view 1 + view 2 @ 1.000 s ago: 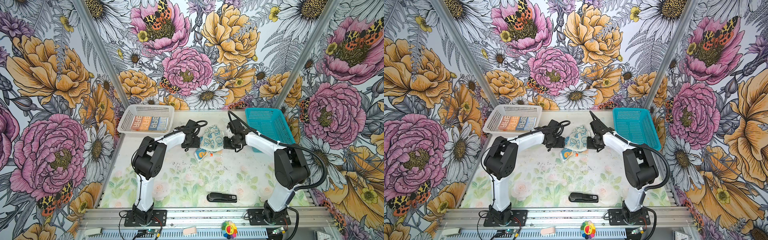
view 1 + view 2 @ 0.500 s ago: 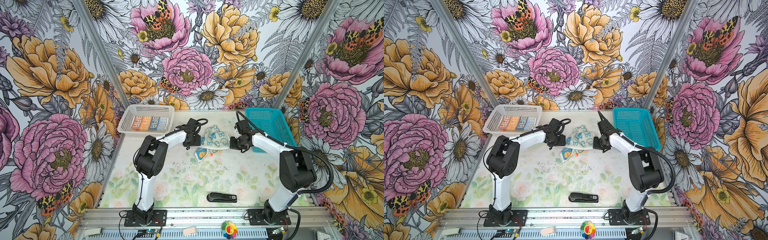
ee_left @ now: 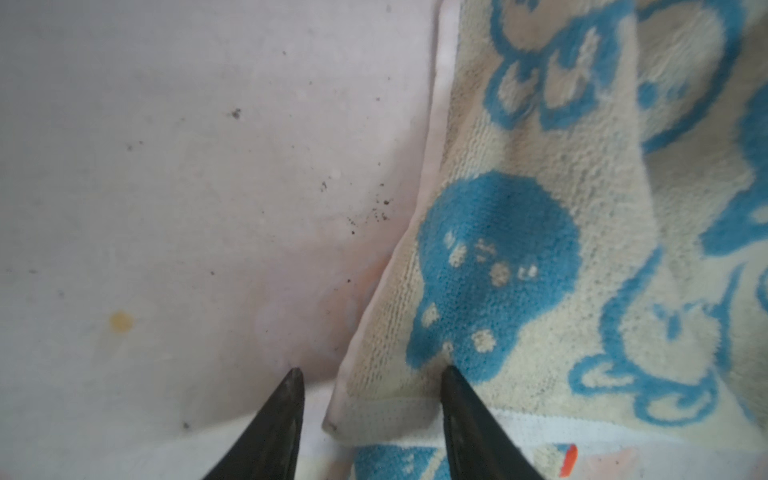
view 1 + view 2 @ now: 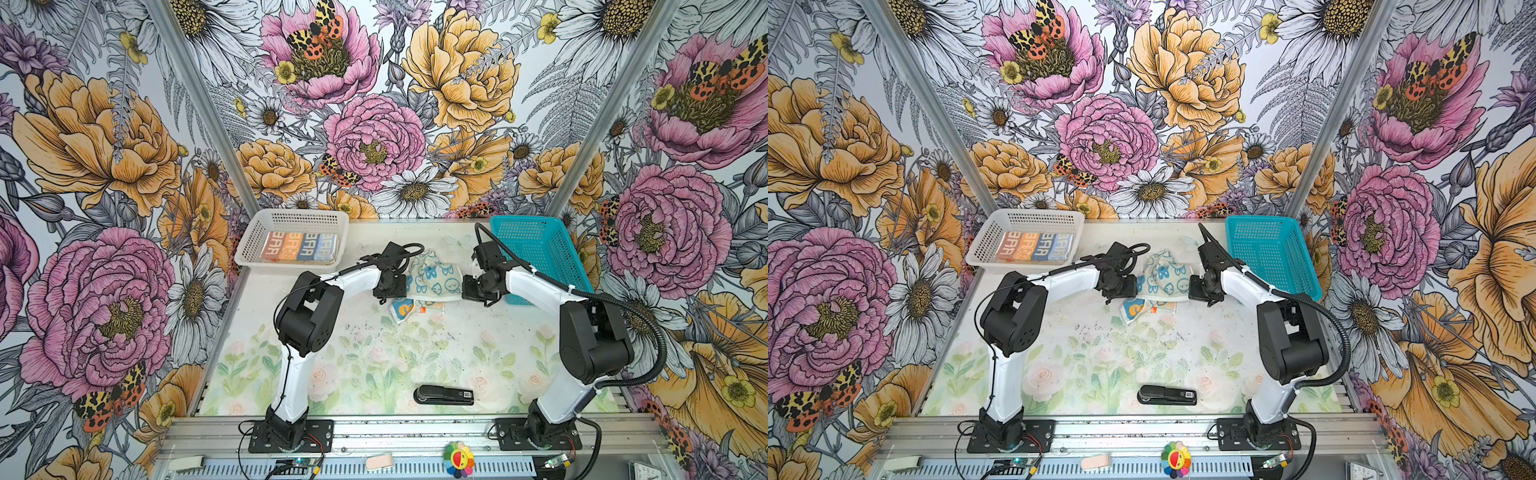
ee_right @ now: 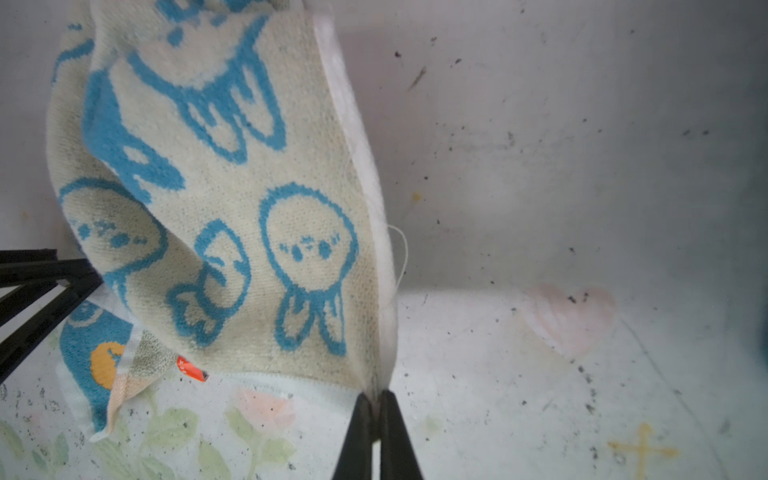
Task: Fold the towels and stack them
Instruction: 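Grasp the towel's two corners nearest the robot with left and right grippers, then lift the towel high with both grippers, spreading the corners apart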
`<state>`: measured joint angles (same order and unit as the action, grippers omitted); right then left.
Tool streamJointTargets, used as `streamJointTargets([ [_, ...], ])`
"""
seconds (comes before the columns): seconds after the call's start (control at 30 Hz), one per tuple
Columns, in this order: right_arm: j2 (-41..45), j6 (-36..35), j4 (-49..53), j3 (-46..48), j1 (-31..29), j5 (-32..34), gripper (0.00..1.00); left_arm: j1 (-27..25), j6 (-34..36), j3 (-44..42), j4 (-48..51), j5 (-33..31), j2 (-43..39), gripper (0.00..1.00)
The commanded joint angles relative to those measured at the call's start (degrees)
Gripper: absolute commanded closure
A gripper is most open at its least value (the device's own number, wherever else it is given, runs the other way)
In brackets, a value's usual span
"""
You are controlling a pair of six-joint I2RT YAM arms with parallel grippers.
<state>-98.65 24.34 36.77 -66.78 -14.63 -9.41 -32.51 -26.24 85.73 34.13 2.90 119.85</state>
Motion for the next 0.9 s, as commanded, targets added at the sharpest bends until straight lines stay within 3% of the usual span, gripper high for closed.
streamJointTargets([
  [0.0, 1.9, -0.7, -0.4, 0.5, 0.4, -0.4, 1.0, -0.4, -0.7, 0.5, -1.0, 1.2, 1.2, 0.51],
  [0.2, 2.4, -0.7, -0.4, 0.7, 0.5, -0.5, 1.0, 0.0, -0.7, -0.3, -1.0, 0.4, 1.4, 0.65],
  [0.63, 4.1, -0.7, -0.3, -0.5, 0.8, -1.7, 1.0, 2.0, -0.3, 0.7, -0.7, -0.8, -1.8, 0.84],
  [0.87, 5.2, 0.2, -0.2, -6.6, 2.0, -5.5, 1.0, 5.0, 2.2, 9.2, 4.4, -1.8, -5.6, 1.0],
])
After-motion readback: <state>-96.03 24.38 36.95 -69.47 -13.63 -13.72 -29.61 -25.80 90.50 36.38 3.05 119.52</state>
